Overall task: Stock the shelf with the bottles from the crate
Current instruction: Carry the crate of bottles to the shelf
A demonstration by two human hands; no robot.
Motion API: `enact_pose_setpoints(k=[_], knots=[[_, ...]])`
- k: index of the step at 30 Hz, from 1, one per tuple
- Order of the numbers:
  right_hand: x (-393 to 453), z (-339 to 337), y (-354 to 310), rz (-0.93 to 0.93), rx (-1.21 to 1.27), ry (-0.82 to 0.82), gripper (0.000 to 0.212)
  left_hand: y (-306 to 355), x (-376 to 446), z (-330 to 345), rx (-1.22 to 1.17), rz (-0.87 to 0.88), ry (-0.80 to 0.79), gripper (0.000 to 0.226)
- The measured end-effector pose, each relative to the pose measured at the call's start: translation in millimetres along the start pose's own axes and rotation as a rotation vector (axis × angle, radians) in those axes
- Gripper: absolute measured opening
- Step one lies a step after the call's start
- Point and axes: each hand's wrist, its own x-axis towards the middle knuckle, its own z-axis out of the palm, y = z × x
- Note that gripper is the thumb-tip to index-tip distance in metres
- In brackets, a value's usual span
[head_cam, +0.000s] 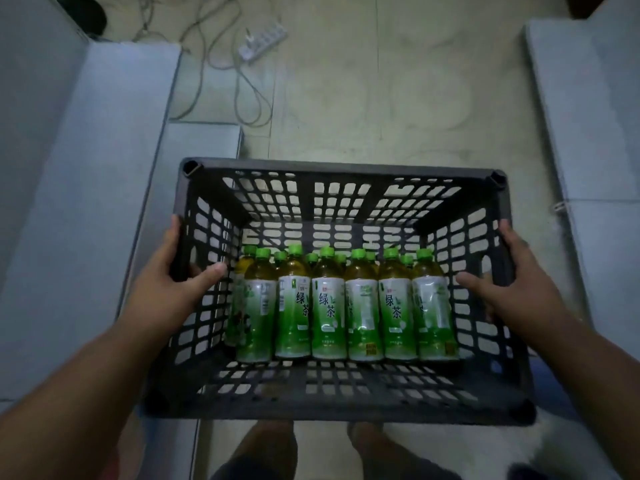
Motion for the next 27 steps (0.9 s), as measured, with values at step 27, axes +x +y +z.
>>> enact_pose_setpoints(k=[27], knots=[[225.5, 245.2, 208.3, 0.149, 0.000, -0.151, 0.109, -286.1, 268.3, 167.4, 0.049, -0.040, -0.047, 0.102]])
